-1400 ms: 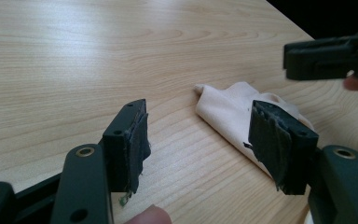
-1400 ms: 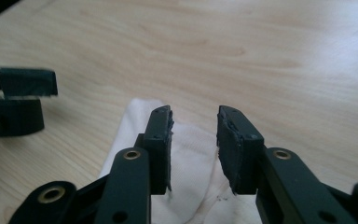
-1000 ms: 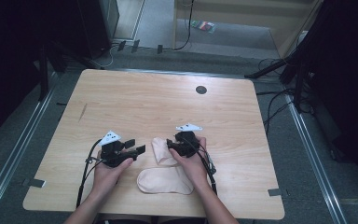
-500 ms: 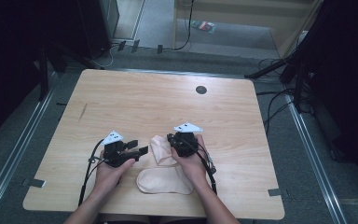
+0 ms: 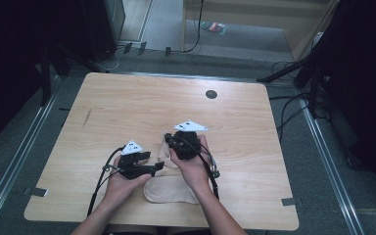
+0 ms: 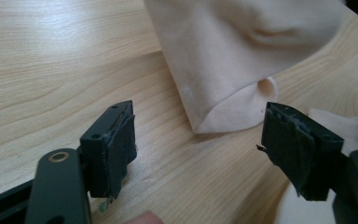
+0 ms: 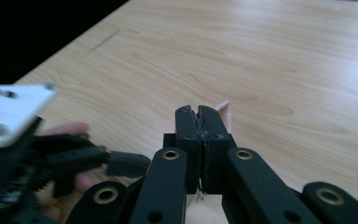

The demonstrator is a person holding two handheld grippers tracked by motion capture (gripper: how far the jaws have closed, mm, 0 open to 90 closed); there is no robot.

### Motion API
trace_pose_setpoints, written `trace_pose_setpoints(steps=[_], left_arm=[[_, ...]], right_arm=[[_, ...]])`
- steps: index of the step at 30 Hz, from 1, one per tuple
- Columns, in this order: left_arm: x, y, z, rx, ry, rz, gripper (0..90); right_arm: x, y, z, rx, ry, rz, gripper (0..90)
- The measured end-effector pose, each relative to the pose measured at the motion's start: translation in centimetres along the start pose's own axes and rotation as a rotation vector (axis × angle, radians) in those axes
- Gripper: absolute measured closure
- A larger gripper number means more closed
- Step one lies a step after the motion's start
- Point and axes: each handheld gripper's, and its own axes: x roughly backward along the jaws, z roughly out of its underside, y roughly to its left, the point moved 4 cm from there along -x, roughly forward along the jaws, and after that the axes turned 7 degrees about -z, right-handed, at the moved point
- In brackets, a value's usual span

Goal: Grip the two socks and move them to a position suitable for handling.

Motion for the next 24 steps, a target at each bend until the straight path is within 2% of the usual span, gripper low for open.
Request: trace_pose_setpoints(steps=[3,5,6,7,8,10,11,12,13,16,17,18,19,20,21,22,24], left_arm=[[-0.2,-0.1,-0.1,-0.009,-0.002,-0.027,29.6],[-0.2,0.1,-0.1,0.005,0.001,-0.044,34.7],[-0.1,0.4,-0.2,0.035,-0.003,-0.042,39.5],[-0.1,0.4,-0.2,0.035,-0.003,-0.042,48.9],[0.2,0.9,-0.4,0.06,-0.005,-0.055,53.6],[0.9,1.6,-0.5,0.05,-0.026,-0.127,70.1],[1.4,1.9,-0.6,0.03,-0.045,-0.185,78.3],[2.1,2.0,-0.8,-0.012,-0.076,-0.267,85.9],[2.8,2.1,-1.0,-0.048,-0.099,-0.332,88.6],[4.0,1.9,-1.5,-0.101,-0.163,-0.435,89.2],[4.2,1.7,-1.6,-0.127,-0.177,-0.457,89.2],[4.0,1.6,-1.6,-0.148,-0.175,-0.464,89.0],[3.7,1.4,-1.4,-0.164,-0.161,-0.454,88.6],[3.7,1.4,-1.4,-0.164,-0.161,-0.454,87.6],[2.7,1.3,-0.9,-0.153,-0.104,-0.37,83.6],[2.3,1.3,-0.6,-0.132,-0.084,-0.316,80.4],[1.6,1.3,-0.2,-0.104,-0.055,-0.251,72.3]], right_arm=[[0.1,1.0,-0.9,0.012,-0.009,-0.021,89.1],[0.1,1.8,-1.4,0.02,-0.015,-0.038,89.1],[0.2,2.2,-1.7,0.022,-0.018,-0.052,89.1],[0.2,2.2,-1.7,0.022,-0.018,-0.052,89.1],[0.5,3.0,-2.3,0.027,-0.034,-0.081,89.1],[0.9,3.4,-2.9,0.037,-0.049,-0.089,89.1],[1.2,3.4,-3.1,0.044,-0.06,-0.087,89.1],[1.4,3.3,-3.3,0.043,-0.072,-0.083,89.2],[1.6,3.0,-3.3,0.038,-0.082,-0.077,89.2],[1.9,2.1,-3.1,0.018,-0.104,-0.058,89.2],[1.8,1.7,-2.8,0.024,-0.105,-0.04,89.2],[1.6,1.3,-2.4,0.028,-0.101,-0.02,89.2],[1.4,0.8,-2.0,0.028,-0.095,-0.01,89.3],[1.4,0.8,-2.0,0.028,-0.095,-0.01,89.3],[1.0,-0.3,-0.9,0.018,-0.067,0.017,89.2],[0.9,-0.9,-0.3,0.012,-0.052,0.031,89.2],[0.6,-2.4,0.9,-0.001,-0.016,0.062,89.2]])
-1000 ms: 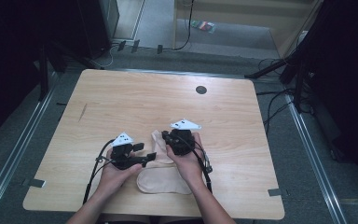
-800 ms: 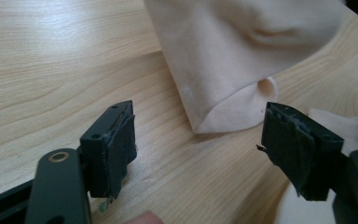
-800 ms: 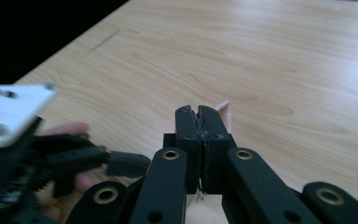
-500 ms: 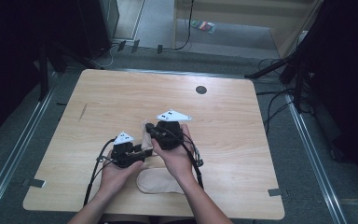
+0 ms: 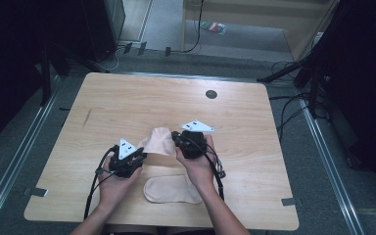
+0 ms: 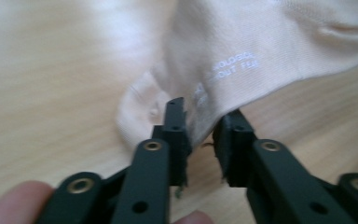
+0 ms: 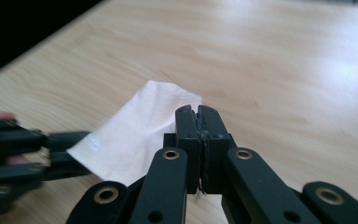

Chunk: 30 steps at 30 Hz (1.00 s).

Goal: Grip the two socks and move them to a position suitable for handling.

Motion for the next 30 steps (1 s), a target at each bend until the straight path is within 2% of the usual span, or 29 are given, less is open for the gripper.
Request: trace_pose_setpoints(steps=[1,3,5,6,8,9,10,11,12,13,14,15,16,17,19,20,22,25,26,27,28,29,30], left_arm=[[-0.2,-0.1,0.1,0.015,0.013,0.038,67.3],[-0.3,-0.1,0.1,0.024,0.022,0.072,57.8],[-0.3,0.0,0.0,0.062,0.028,0.138,48.7],[-0.3,0.0,0.0,0.062,0.028,0.138,46.1],[0.2,0.6,-0.2,0.092,0.007,0.167,42.9],[0.3,0.9,-0.3,0.117,0.0,0.166,42.4],[0.3,0.9,-0.3,0.117,0.0,0.166,42.5],[0.0,1.6,-0.4,0.166,0.0,0.152,42.8],[-0.2,2.1,-0.5,0.189,0.008,0.135,44.5],[-0.2,2.1,-0.5,0.189,0.008,0.135,46.1],[-0.6,2.6,-0.5,0.235,0.018,0.131,46.8],[-0.8,2.8,-0.6,0.256,0.021,0.135,47.9],[-0.8,2.8,-0.6,0.256,0.021,0.135,49.3],[-1.2,3.2,-0.7,0.286,0.027,0.147,50.6],[-1.5,3.4,-0.8,0.3,0.028,0.153,56.0],[-2.0,3.7,-1.0,0.321,0.035,0.152,58.9],[-2.4,3.9,-1.1,0.354,0.034,0.164,66.2],[-3.0,4.1,-1.0,0.407,0.054,0.152,67.9],[-3.0,4.1,-1.0,0.407,0.054,0.152,66.0],[-3.4,4.1,-0.7,0.415,0.086,0.139,65.2],[-3.5,4.0,-0.8,0.411,0.084,0.136,65.4],[-3.4,4.0,-0.8,0.398,0.083,0.124,65.5],[-3.5,3.9,-0.9,0.377,0.101,0.119,67.0]], right_arm=[[-0.1,-0.7,0.5,-0.007,0.018,0.013,89.2],[-0.2,-2.1,1.5,-0.019,0.042,0.04,89.2],[-0.2,-3.4,2.2,-0.016,0.067,0.059,89.2],[-0.1,-4.0,2.4,-0.021,0.072,0.066,89.2],[-0.1,-4.9,2.8,-0.027,0.08,0.073,89.1],[-0.2,-5.3,3.0,-0.029,0.083,0.078,89.0],[-0.2,-5.7,3.2,-0.03,0.087,0.079,88.7],[-0.3,-5.9,3.4,-0.033,0.095,0.074,87.4],[-0.4,-6.1,3.5,-0.04,0.097,0.067,83.5],[-0.4,-6.1,3.5,-0.04,0.097,0.067,83.5],[-0.2,-6.4,3.6,-0.041,0.08,0.073,75.0],[0.0,-6.6,3.6,-0.051,0.07,0.072,75.0],[0.0,-6.6,3.6,-0.051,0.07,0.072,75.0],[0.5,-7.0,3.5,-0.08,0.047,0.065,73.9],[0.7,-7.2,3.4,-0.087,0.039,0.067,73.9],[0.8,-7.6,3.5,-0.108,0.033,0.067,72.7],[0.6,-7.8,3.6,-0.137,0.033,0.043,68.1],[0.2,-7.4,3.8,-0.172,0.041,-0.018,59.5],[0.2,-7.4,3.8,-0.172,0.041,-0.018,59.5],[-0.2,-7.0,3.8,-0.165,0.055,-0.017,56.5],[-0.4,-7.0,3.9,-0.152,0.063,0.018,56.6],[-0.7,-6.9,4.0,-0.143,0.075,0.041,58.0],[-0.9,-7.0,4.2,-0.143,0.085,0.037,59.8]])
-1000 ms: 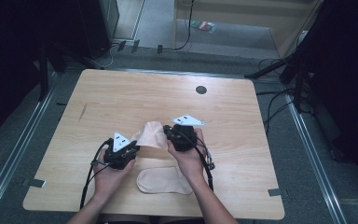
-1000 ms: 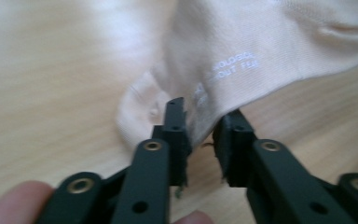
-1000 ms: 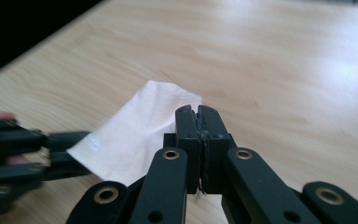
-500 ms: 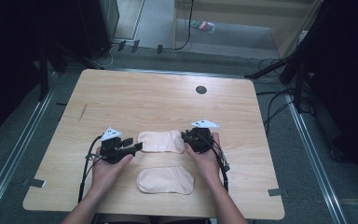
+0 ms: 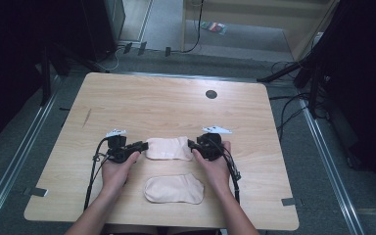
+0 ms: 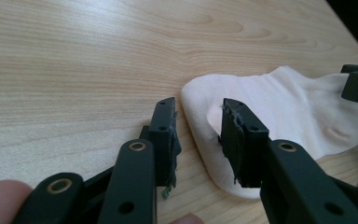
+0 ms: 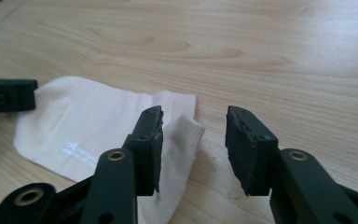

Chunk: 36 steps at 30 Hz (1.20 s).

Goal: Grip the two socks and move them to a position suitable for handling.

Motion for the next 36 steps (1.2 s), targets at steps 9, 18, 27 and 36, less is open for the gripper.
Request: trace_pose_setpoints(steps=[9,18,27,36], left_arm=[[-0.1,-0.9,0.2,-0.11,0.014,-0.02,87.8],[1.8,-1.7,0.1,-0.184,-0.044,-0.023,88.4],[4.5,-2.1,0.3,-0.19,-0.092,0.005,88.4],[7.1,-3.1,1.1,-0.2,-0.122,0.036,88.4]], right_arm=[[-0.6,0.4,1.0,0.054,0.062,0.03,86.6],[0.9,1.2,0.9,0.09,0.017,0.024,87.5],[2.7,2.6,0.3,0.123,-0.029,0.003,87.5],[4.8,4.4,0.5,0.154,-0.052,-0.021,87.5]])
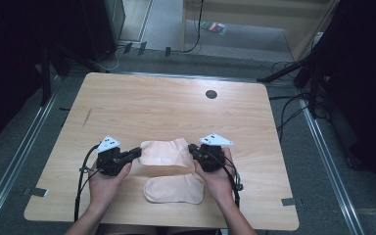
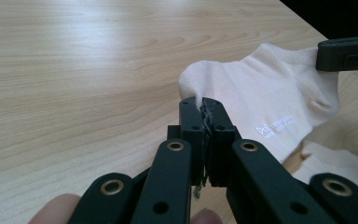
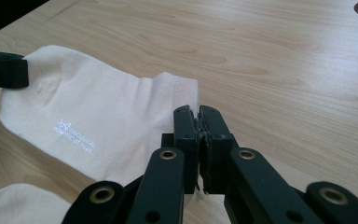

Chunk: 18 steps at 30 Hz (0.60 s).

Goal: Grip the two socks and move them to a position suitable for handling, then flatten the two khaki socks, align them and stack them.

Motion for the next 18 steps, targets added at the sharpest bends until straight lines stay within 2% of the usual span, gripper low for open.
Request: trace_pose_setpoints(steps=[9,18], left_arm=[[1.9,-2.1,1.7,-0.032,0.014,0.038,88.4],[3.0,-3.9,4.3,-0.049,0.033,0.061,88.3]], right_arm=[[2.5,1.0,1.3,-0.014,0.002,-0.006,87.5],[4.5,1.8,3.7,-0.013,0.021,-0.004,87.5]])
